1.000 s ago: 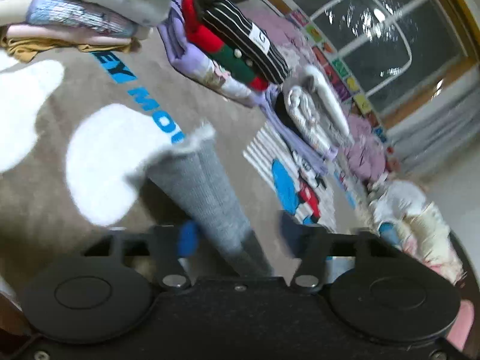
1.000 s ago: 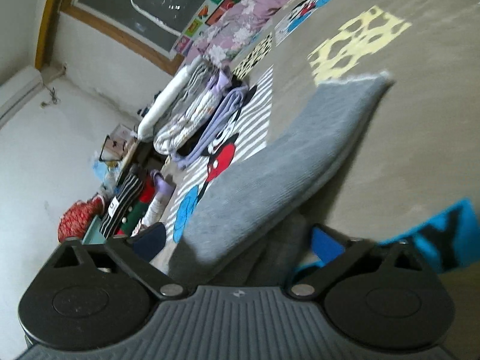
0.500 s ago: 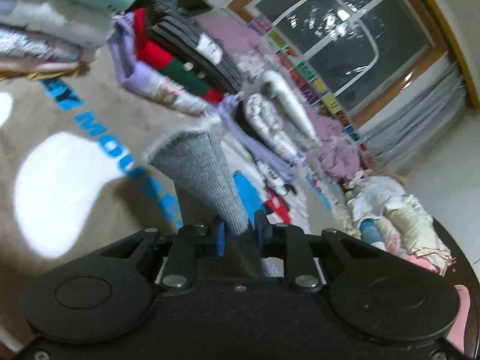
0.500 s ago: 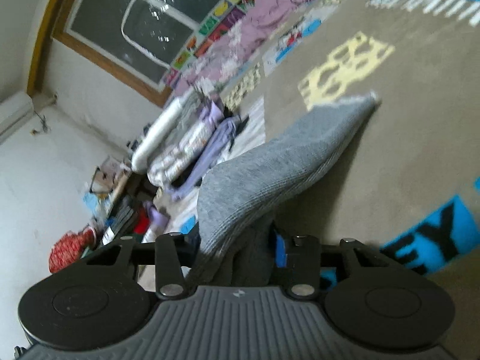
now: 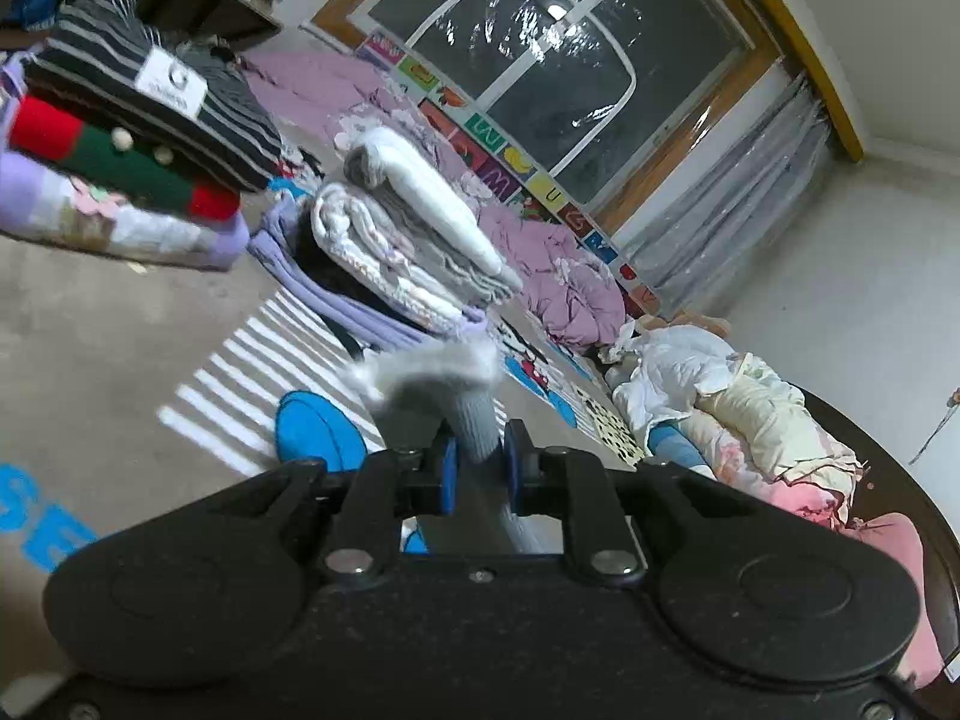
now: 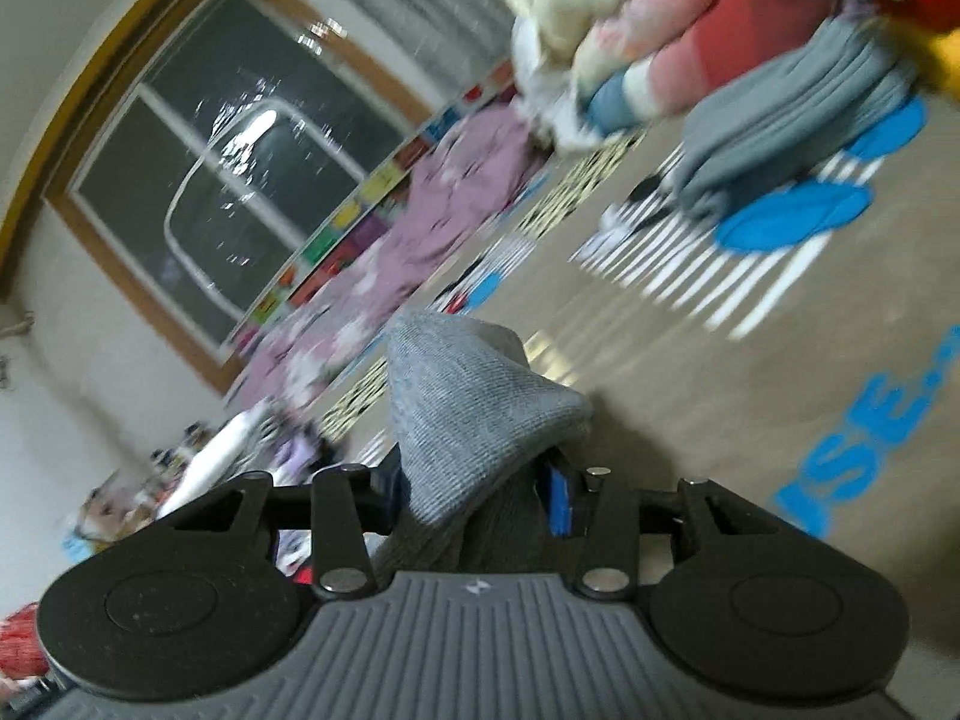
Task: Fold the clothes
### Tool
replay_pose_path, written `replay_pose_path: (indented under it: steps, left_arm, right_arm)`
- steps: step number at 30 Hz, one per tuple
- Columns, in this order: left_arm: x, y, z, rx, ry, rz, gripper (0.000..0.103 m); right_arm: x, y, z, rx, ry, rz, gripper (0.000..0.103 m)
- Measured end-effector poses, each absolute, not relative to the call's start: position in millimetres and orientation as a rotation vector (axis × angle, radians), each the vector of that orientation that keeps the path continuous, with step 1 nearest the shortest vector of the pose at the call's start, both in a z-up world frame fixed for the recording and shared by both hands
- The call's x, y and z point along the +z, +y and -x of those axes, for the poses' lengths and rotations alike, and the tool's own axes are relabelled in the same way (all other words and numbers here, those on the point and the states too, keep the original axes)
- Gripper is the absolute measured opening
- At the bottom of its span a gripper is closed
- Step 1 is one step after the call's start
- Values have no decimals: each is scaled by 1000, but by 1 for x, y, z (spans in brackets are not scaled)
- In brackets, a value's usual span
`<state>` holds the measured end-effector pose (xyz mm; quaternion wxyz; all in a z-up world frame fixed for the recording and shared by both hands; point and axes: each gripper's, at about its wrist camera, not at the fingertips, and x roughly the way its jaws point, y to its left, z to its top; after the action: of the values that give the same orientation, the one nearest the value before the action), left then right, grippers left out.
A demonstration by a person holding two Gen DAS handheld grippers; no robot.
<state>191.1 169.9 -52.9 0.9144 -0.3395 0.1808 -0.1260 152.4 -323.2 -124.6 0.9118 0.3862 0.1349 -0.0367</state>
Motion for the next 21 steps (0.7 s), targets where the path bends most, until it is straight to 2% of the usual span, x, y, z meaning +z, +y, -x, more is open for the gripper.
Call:
replay_pose_path:
  steps: [7, 9, 10, 12, 13, 14, 16, 21]
  left_arm:
    - [-76, 186, -197, -180, 519, 780, 15]
    - [-80, 194, -192, -159, 543, 816, 33]
    - [-81, 196, -189, -153, 548, 828, 49]
    - [-82, 196, -187, -169, 562, 846, 50]
    - [-82, 193, -187, -176, 576, 834, 47]
    - [-82, 187, -188, -178, 588, 806, 28]
    - [-82, 177, -190, -182, 609, 751, 10]
    - [-70, 173, -187, -199, 546, 754, 3]
  right_arm:
    - [-164, -328, -145, -141, 326, -796, 46]
    - [-166, -326, -141, -130, 328, -803, 46]
    - [-166, -326, -140, -124, 331, -808, 47]
    - [-167, -328, -134, -115, 341, -836, 47]
    - [-169, -327, -133, -110, 347, -857, 47]
    - [-171, -326, -133, -104, 353, -875, 46]
    - [-175, -323, -131, -90, 366, -912, 43]
    - [-179, -317, -123, -81, 381, -1007, 40]
